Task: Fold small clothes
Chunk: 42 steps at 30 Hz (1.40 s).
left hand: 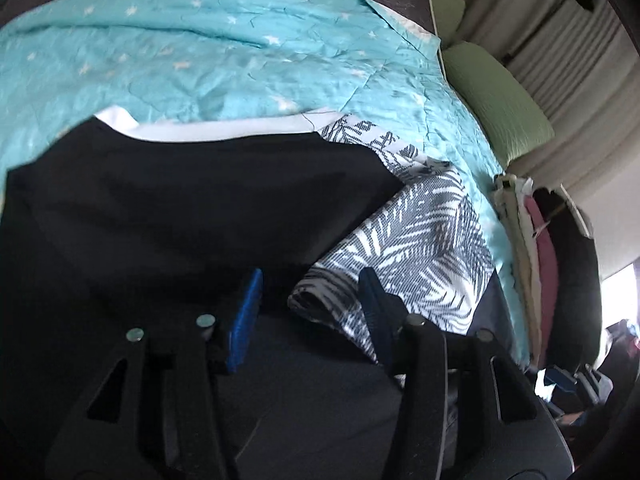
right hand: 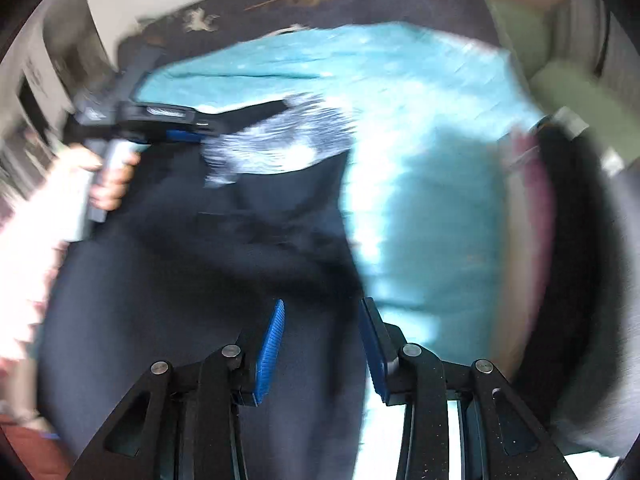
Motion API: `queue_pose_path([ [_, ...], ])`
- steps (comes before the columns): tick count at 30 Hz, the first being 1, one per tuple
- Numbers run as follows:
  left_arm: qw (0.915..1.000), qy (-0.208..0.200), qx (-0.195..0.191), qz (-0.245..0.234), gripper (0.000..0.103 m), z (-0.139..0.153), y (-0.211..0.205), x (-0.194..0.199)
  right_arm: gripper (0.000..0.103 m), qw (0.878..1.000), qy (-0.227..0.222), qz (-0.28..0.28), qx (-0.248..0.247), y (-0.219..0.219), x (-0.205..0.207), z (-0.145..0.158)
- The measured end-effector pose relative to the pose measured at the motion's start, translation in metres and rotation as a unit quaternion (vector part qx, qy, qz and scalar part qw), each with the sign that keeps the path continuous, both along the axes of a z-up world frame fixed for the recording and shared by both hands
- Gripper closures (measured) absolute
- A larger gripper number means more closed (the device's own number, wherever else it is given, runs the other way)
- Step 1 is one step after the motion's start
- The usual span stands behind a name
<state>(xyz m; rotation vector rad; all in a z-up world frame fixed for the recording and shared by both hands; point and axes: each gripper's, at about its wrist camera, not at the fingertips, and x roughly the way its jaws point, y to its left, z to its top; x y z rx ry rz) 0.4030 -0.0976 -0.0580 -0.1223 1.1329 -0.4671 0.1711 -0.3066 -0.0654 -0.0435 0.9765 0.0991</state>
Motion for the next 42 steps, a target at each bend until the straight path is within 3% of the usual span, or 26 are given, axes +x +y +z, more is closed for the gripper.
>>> queue_pose_path([
  [2, 1.0000, -0.002, -0.002, 0.005, 0.054, -0.001, -0.004, 0.001, 0.064, 0.997, -0.009, 0.012, -0.075, 0.011, 0.005, -0.006],
  [4, 1.0000, 0.003, -0.003, 0.004, 0.095, -0.003, -0.011, 0.001, 0.061, 0.995, -0.006, 0.045, -0.090, 0.025, 0.015, -0.015],
  [5, 0.9997, 0.020, -0.011, -0.007, 0.099, -0.004, -0.015, 0.000, 0.058, 0.994, -0.005, 0.054, -0.097, 0.031, 0.018, -0.018],
  [8, 0.9998, 0.016, -0.003, -0.013, 0.100, 0.003, -0.020, -0.016, 0.059, 0.988, -0.017, 0.039, -0.150, 0.042, 0.034, -0.026],
  [10, 0.9997, 0.011, -0.007, -0.020, 0.100, 0.011, -0.017, -0.031, 0.082, 0.990, -0.019, -0.005, -0.138, 0.027, 0.045, -0.027],
  [11, 0.9996, 0.009, -0.013, -0.023, 0.100, 0.015, -0.014, -0.038, 0.099, 0.991, -0.016, -0.027, -0.128, 0.020, 0.044, -0.024],
  [14, 0.9989, -0.044, 0.009, -0.017, 0.100, 0.032, -0.009, -0.054, 0.098, 0.989, 0.010, -0.111, -0.095, -0.021, 0.047, -0.029],
  [16, 0.9970, -0.065, 0.029, -0.030, 0.099, 0.039, -0.012, -0.056, 0.098, 0.981, 0.044, -0.165, -0.095, -0.048, 0.043, -0.039],
  [17, 0.9967, -0.066, 0.034, -0.031, 0.098, 0.040, -0.013, -0.054, 0.099, 0.980, 0.059, -0.173, -0.081, -0.056, 0.040, -0.043],
  [19, 0.9970, -0.063, 0.038, -0.025, 0.086, 0.044, -0.013, -0.048, 0.096, 0.986, 0.060, -0.153, -0.038, -0.060, 0.032, -0.039],
  [21, 0.9973, -0.067, 0.031, -0.004, 0.058, 0.049, -0.012, -0.040, 0.093, 0.990, 0.040, -0.133, -0.036, -0.051, 0.024, -0.027],
  [23, 0.9970, -0.075, 0.007, 0.017, 0.054, 0.056, -0.014, -0.030, 0.086, 0.994, 0.022, -0.102, -0.015, -0.041, 0.017, -0.014],
  [25, 0.9982, -0.059, 0.002, -0.004, 0.054, 0.057, -0.033, -0.012, 0.084, 0.996, 0.020, -0.074, 0.037, -0.035, 0.014, -0.005],
  [27, 0.9981, -0.053, 0.015, -0.029, 0.054, 0.055, -0.059, 0.005, 0.083, 0.997, 0.025, -0.052, 0.051, -0.027, 0.020, -0.003],
  [28, 0.9976, -0.054, 0.024, -0.036, 0.054, 0.053, -0.071, 0.011, 0.083, 0.998, 0.023, -0.046, 0.040, -0.020, 0.019, -0.004],
  [31, 0.9963, -0.035, 0.030, -0.072, 0.044, 0.042, -0.108, 0.027, 0.075, 0.998, 0.009, -0.038, -0.054, -0.002, 0.013, -0.006],
  [35, 0.9951, -0.014, 0.056, -0.081, 0.040, 0.023, -0.142, 0.042, 0.043, 0.994, 0.002, -0.017, -0.109, 0.000, 0.027, -0.018],
  [36, 0.9945, -0.010, 0.062, -0.084, 0.040, 0.018, -0.149, 0.045, 0.042, 0.993, 0.000, -0.018, -0.120, -0.001, 0.029, -0.019],
  [37, 0.9938, -0.003, 0.066, -0.089, 0.042, 0.013, -0.155, 0.047, 0.042, 0.991, -0.004, -0.019, -0.132, -0.002, 0.033, -0.019],
  [39, 0.9924, 0.019, 0.053, -0.110, 0.098, 0.007, -0.160, 0.047, 0.042, 0.991, -0.008, -0.014, -0.135, -0.003, 0.041, -0.023],
  [41, 0.9913, 0.034, 0.036, -0.122, 0.100, 0.005, -0.167, 0.043, 0.043, 0.992, -0.010, -0.010, -0.126, -0.002, 0.046, -0.024],
  [42, 0.9908, 0.019, 0.040, -0.128, 0.100, 0.008, -0.172, 0.040, 0.056, 0.992, -0.011, -0.009, -0.123, -0.002, 0.049, -0.026],
])
